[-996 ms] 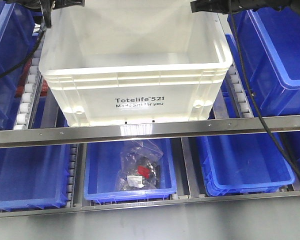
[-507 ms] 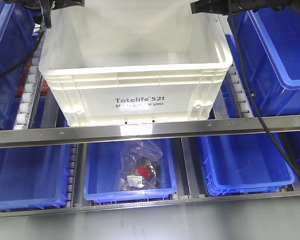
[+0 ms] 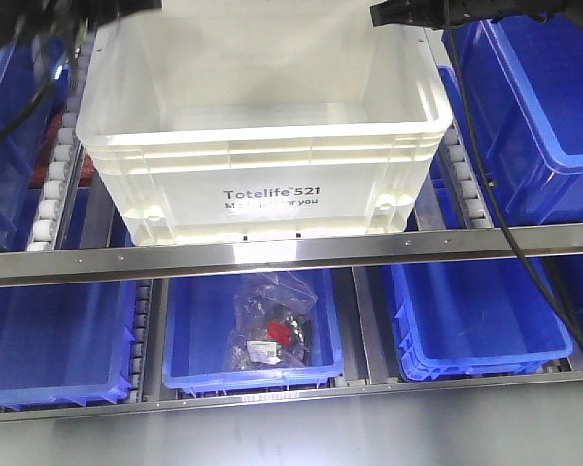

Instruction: Place moving items into box and shelve

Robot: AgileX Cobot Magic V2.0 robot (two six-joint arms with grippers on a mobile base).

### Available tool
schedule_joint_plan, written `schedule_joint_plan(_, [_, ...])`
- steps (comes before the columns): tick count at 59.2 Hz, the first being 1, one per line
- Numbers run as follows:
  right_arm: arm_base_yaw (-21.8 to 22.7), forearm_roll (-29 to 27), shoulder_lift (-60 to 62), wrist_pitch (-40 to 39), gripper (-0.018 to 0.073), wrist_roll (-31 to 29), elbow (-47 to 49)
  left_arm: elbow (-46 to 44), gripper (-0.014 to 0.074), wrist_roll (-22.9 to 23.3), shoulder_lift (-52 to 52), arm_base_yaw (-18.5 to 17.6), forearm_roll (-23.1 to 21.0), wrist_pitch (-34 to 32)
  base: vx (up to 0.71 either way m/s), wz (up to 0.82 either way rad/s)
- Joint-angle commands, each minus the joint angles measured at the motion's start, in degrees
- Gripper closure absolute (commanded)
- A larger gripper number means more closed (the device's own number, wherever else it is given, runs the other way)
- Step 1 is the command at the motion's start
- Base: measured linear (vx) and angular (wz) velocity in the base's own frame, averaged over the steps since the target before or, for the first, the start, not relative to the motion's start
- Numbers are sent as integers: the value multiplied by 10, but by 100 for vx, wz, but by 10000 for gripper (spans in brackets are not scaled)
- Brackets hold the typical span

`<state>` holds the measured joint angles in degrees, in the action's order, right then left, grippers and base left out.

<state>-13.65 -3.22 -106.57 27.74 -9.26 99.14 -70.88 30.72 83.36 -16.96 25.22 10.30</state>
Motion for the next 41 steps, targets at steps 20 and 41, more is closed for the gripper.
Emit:
schedule_joint_plan(20, [-1, 3, 33, -39, 567, -2, 20, 403, 603, 4, -387, 84, -103, -146, 0, 0])
schedule_joint_plan(41, [-1, 3, 33, -39, 567, -2, 20, 682, 603, -23, -681, 102, -122, -209, 0, 0])
